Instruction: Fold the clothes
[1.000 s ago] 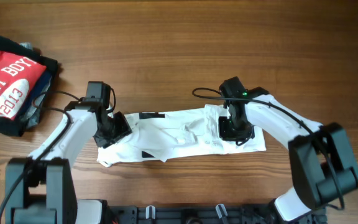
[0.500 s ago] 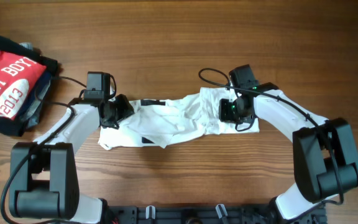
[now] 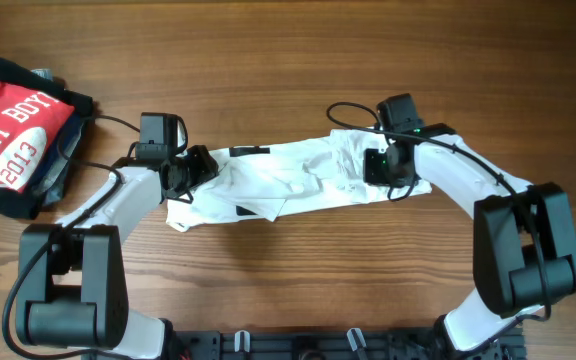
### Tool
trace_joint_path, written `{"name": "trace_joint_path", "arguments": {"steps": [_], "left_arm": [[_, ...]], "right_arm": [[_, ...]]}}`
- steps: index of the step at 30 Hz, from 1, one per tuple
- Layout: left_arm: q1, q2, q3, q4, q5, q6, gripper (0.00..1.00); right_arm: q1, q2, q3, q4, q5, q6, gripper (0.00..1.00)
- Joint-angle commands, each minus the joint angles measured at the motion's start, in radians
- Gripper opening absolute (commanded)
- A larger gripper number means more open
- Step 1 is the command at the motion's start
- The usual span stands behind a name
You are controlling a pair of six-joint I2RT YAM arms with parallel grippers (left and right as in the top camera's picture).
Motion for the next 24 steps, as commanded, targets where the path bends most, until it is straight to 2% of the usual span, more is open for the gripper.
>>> {"name": "trace_joint_path", "arguments": {"steps": [1, 4, 7, 11, 14, 18, 24], "left_arm": [[0.003, 0.030, -0.014, -0.006, 0.057, 0.021, 0.62], [0.003, -0.008, -0.013, -0.023, 0.106, 0.021, 0.69], [0.004, -0.123, -0.012, -0.068, 0.106, 0.052, 0.77], [0.014, -0.361, -0.010, -0.181, 0.067, 0.111, 0.97], [0.052, -0.438, -0.010, -0.262, -0.008, 0.112, 1.00], [0.118, -0.342, -0.010, -0.315, -0.008, 0.156, 1.00], [0.162, -0.066, -0.010, -0.240, -0.007, 0.165, 1.00]], "right_arm": [[-0.021, 0.045, -0.013, -0.017, 0.108, -0.023, 0.20], [-0.021, 0.044, -0.013, -0.018, 0.104, -0.023, 0.21], [-0.021, 0.037, -0.007, -0.033, 0.101, -0.023, 0.21], [-0.021, -0.045, 0.037, -0.080, 0.102, -0.023, 0.24], [-0.021, -0.148, 0.099, -0.146, 0.102, -0.023, 0.30], [-0.021, -0.275, 0.125, -0.216, 0.102, -0.023, 0.37], [-0.021, -0.302, 0.124, -0.270, 0.102, -0.022, 0.38]]}}
